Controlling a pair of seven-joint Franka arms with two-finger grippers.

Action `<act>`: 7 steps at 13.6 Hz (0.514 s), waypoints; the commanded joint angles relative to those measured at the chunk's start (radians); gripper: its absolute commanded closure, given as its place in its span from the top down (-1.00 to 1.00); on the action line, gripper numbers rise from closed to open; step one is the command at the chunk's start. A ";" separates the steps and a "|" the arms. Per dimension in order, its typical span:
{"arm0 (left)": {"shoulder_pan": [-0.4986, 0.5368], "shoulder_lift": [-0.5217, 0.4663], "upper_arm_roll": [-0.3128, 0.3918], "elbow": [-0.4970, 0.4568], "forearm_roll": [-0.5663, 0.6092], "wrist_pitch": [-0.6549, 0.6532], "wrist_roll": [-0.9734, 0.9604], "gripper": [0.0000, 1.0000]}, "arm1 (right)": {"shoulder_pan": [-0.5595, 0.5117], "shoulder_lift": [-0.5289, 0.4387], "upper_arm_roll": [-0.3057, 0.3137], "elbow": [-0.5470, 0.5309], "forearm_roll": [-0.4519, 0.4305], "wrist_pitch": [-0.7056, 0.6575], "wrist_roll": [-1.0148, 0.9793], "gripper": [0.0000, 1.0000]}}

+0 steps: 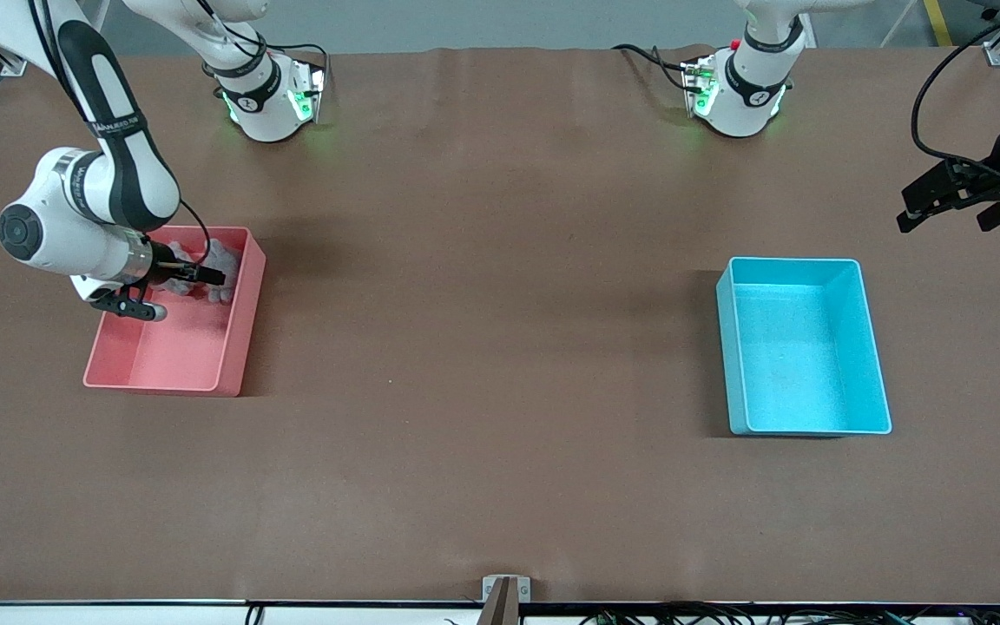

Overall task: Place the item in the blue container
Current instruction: 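Grasp the grey rabbit plush with the right gripper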

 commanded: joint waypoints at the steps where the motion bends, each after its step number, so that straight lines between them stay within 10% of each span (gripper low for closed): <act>1: 0.003 0.004 0.000 0.014 -0.008 -0.003 0.012 1.00 | 0.005 -0.035 -0.001 -0.061 0.017 0.049 0.012 1.00; 7: 0.003 0.002 0.000 0.014 -0.008 -0.003 0.012 1.00 | 0.004 0.011 -0.001 -0.066 0.017 0.054 0.013 1.00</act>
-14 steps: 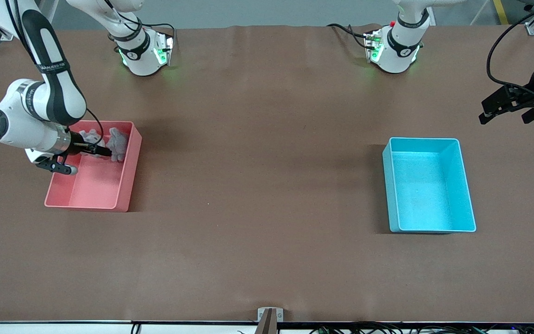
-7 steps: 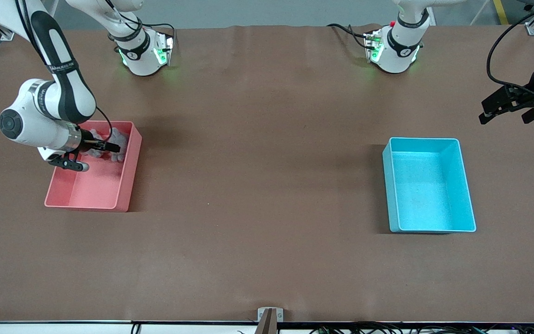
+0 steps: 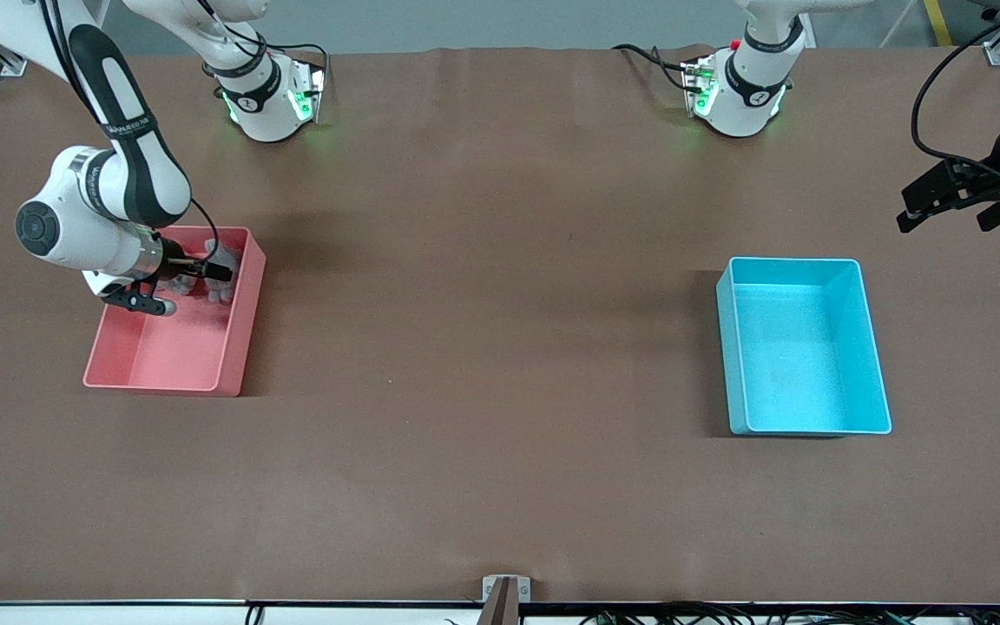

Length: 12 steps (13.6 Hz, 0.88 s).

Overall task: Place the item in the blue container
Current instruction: 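Grasp the grey rabbit plush with the right gripper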

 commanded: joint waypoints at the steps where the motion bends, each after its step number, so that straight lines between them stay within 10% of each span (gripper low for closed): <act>1: 0.003 0.002 0.000 0.014 -0.008 -0.003 0.012 1.00 | 0.003 0.018 -0.001 -0.020 0.017 0.017 0.010 1.00; 8: 0.003 0.002 0.000 0.014 -0.008 -0.003 0.012 1.00 | 0.003 0.044 0.001 -0.018 0.025 0.017 0.010 0.87; 12: 0.003 0.002 0.000 0.014 -0.008 -0.003 0.012 1.00 | 0.003 0.045 0.001 -0.015 0.025 0.012 0.010 0.21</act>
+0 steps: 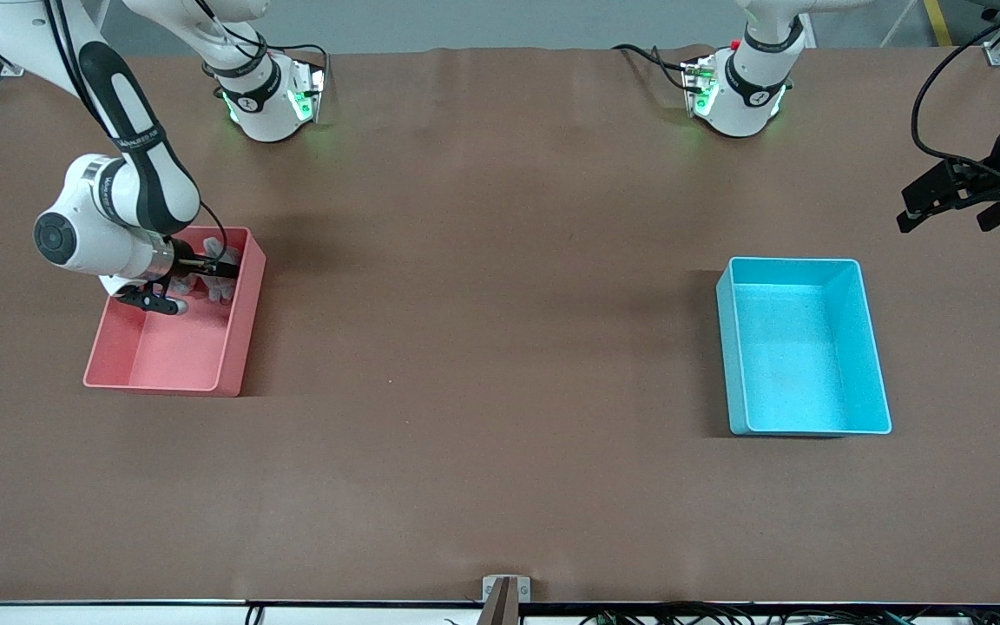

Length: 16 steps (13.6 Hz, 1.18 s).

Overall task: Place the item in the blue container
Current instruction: 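Grasp the grey rabbit plush with the right gripper, then lift the rabbit plush out and carry it toward the table middle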

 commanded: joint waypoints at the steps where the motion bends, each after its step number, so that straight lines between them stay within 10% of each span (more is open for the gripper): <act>1: 0.003 0.002 0.000 0.014 -0.008 -0.003 0.012 1.00 | 0.003 -0.002 0.001 -0.006 0.019 0.007 0.006 -0.01; 4: 0.003 0.004 0.000 0.014 -0.008 -0.003 0.012 1.00 | 0.002 -0.002 0.001 -0.003 0.019 0.005 0.006 -0.60; 8: 0.003 0.004 0.000 0.014 -0.008 -0.003 0.012 1.00 | 0.002 -0.005 0.001 0.003 0.019 -0.007 0.006 -0.89; 16: 0.003 0.004 0.000 0.014 -0.008 -0.003 0.012 1.00 | -0.018 -0.013 -0.007 0.291 0.010 -0.422 0.002 -0.97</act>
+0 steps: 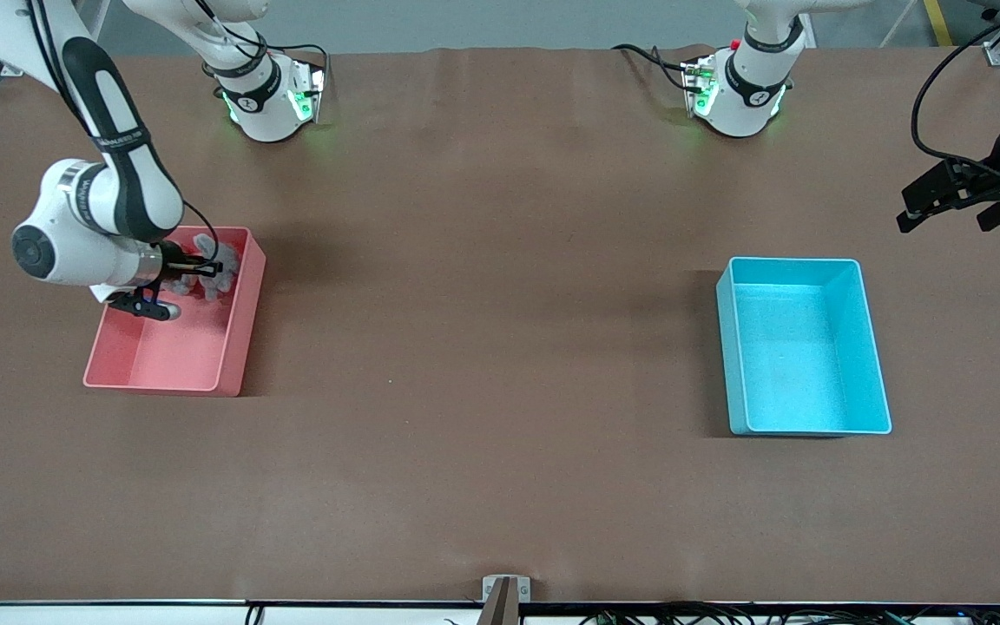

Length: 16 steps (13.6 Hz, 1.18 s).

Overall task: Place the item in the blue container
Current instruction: 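Lift the rabbit plush out and carry it toward the table middle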

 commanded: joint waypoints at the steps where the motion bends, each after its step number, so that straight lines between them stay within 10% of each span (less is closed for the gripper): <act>1: 0.003 0.002 0.000 0.014 -0.008 -0.003 0.012 1.00 | -0.022 -0.009 -0.003 0.204 -0.005 -0.247 0.002 -0.97; 8: 0.006 0.004 0.003 0.014 -0.008 -0.003 0.012 1.00 | 0.166 -0.029 0.007 0.338 0.116 -0.382 0.488 -0.96; 12: 0.006 0.005 0.006 0.014 -0.007 -0.003 0.012 1.00 | 0.443 -0.013 0.008 0.341 0.171 -0.122 0.996 -0.97; 16: 0.005 0.005 0.007 0.012 -0.007 -0.003 -0.004 1.00 | 0.680 0.260 0.007 0.559 0.171 0.086 1.432 -0.97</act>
